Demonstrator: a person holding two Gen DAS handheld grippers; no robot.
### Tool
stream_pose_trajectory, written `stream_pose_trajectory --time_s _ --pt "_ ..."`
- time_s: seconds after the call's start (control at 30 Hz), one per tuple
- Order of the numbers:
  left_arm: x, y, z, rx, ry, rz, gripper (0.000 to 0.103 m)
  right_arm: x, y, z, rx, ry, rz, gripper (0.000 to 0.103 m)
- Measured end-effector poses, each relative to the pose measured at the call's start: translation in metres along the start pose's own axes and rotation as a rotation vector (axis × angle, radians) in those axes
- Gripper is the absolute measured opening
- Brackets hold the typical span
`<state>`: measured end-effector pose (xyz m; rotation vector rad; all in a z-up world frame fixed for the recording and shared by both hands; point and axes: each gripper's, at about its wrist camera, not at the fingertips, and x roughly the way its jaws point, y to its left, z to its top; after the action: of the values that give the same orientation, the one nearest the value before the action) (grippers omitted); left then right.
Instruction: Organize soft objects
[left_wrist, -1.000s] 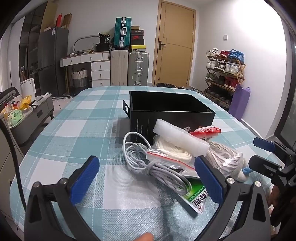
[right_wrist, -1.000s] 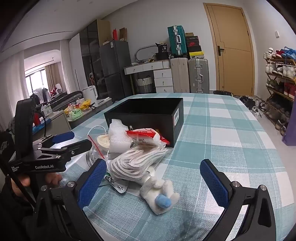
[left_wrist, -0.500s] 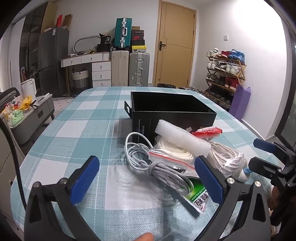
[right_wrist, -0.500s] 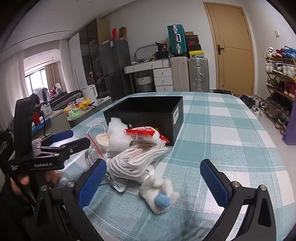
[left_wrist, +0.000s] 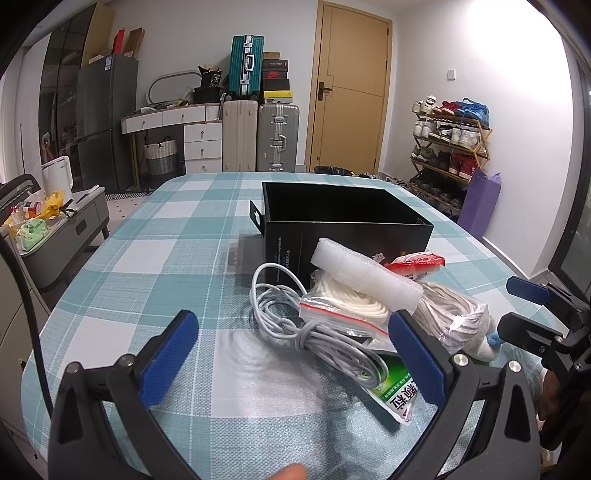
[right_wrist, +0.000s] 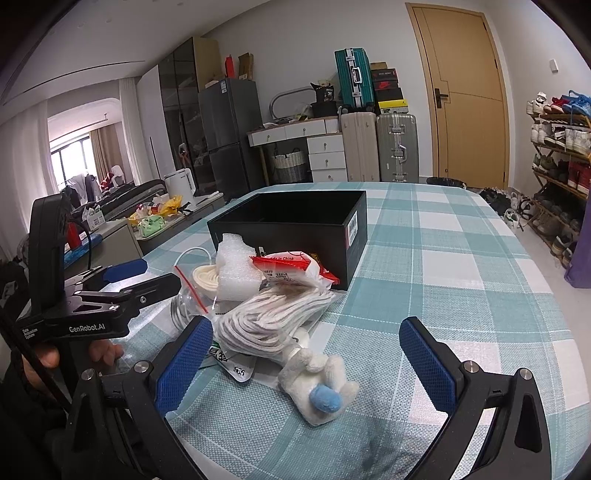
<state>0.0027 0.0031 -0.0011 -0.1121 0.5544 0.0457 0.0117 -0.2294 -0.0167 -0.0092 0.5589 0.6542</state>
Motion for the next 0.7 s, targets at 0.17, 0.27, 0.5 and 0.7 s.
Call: stream_pose_trajectory --time_s 0.17,0.27,0.5,0.7 --pt "0.0015 -0.0023 -0.0001 0.006 -0.003 0.003 0.103 0.0009 -0.0009 0.0001 0.002 0.002 0.006 0.103" --pt "-0.0005 -0.001 -0.0006 0.005 -0.005 0.002 0.103 0.001 -0.0009 -0.0001 0.001 0.004 0.005 0.103" --pt "-0.0003 -0.0003 -0.0009 0.004 -0.008 0.005 0.103 0.0013 -0.0012 -0.0008 0.001 0.004 0.003 0.103" --pt "0.0002 -0.0003 -0.0014 0.008 -0.007 0.005 0.103 0.0012 -0.0008 -0.0009 0.002 0.006 0.01 0.103"
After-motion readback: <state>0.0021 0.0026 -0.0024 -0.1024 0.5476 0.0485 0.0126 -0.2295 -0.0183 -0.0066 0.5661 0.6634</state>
